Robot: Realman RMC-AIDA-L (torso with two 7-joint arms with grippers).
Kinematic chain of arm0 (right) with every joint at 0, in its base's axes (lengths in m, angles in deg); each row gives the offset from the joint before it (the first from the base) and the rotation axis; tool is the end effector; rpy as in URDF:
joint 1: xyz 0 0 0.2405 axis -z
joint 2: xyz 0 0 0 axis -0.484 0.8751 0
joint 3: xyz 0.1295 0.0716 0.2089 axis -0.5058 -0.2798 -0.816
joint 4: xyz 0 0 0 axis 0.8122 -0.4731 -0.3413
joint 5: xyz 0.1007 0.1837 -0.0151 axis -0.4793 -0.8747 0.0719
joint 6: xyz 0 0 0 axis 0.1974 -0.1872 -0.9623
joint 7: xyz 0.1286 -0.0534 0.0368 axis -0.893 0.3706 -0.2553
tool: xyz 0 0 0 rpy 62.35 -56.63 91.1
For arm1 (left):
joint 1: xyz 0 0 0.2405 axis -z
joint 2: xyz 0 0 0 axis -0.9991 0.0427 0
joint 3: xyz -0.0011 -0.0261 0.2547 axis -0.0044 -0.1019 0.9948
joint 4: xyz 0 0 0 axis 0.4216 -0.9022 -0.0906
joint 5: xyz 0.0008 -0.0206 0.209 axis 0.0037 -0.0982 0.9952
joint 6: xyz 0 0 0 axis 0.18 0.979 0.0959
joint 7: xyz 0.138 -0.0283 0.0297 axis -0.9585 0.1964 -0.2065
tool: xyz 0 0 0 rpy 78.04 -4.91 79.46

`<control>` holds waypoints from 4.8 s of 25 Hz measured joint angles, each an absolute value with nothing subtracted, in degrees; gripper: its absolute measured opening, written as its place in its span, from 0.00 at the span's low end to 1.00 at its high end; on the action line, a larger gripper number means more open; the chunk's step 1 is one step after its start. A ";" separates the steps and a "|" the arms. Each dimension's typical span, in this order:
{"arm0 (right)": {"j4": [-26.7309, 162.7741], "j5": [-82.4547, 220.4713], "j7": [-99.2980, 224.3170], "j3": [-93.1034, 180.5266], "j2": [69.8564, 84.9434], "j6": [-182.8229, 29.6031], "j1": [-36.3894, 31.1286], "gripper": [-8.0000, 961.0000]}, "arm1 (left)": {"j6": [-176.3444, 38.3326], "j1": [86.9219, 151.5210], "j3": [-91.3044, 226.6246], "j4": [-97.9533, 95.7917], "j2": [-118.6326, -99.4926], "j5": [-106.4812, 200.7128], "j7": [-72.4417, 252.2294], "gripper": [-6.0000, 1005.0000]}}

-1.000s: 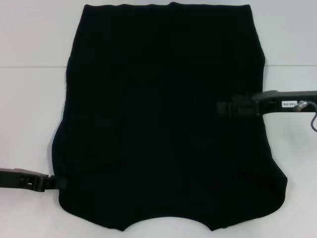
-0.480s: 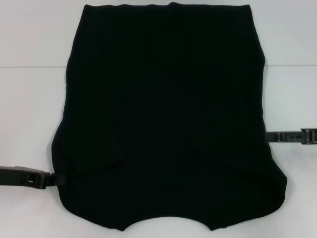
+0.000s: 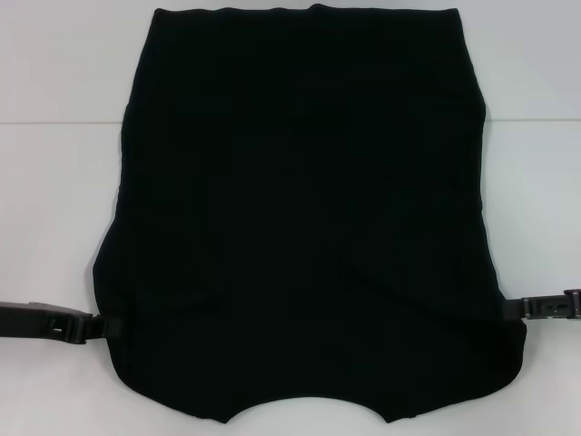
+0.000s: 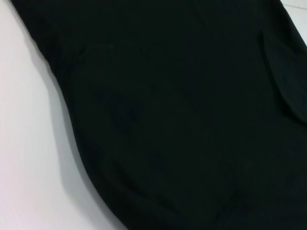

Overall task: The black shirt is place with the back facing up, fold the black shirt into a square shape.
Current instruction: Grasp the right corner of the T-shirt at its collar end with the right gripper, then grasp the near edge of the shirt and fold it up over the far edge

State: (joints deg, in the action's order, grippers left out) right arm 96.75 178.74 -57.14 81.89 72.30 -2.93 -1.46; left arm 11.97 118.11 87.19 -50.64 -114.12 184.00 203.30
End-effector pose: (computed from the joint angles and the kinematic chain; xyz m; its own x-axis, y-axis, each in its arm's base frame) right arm 0.3315 0.3355 0.0470 0.3393 -0.8889 -0.3079 -0.9400 -0.3326 -0.0758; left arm -0.3301 0.3168 0.0410 0.4774 0.8368 0.2681 0.8750 -0.4250 -0.2316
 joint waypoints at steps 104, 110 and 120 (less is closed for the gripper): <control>90.76 185.79 -42.49 60.19 71.62 -32.63 -18.67 0.05 | -26.38 142.75 79.26 -21.73 -109.12 163.70 192.58 0.16; 87.04 185.73 -41.09 62.92 73.17 -41.14 -19.95 0.05 | -32.01 142.73 79.29 -20.08 -110.28 163.57 191.40 0.18; 83.73 185.72 -38.67 62.92 76.76 -50.80 -19.78 0.06 | -37.75 141.72 79.25 -18.76 -113.71 163.12 186.73 0.21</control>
State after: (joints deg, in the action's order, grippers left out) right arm 83.73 185.72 -38.67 62.92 76.76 -50.80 -19.78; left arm -37.75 141.72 79.25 -18.76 -113.71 163.12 186.73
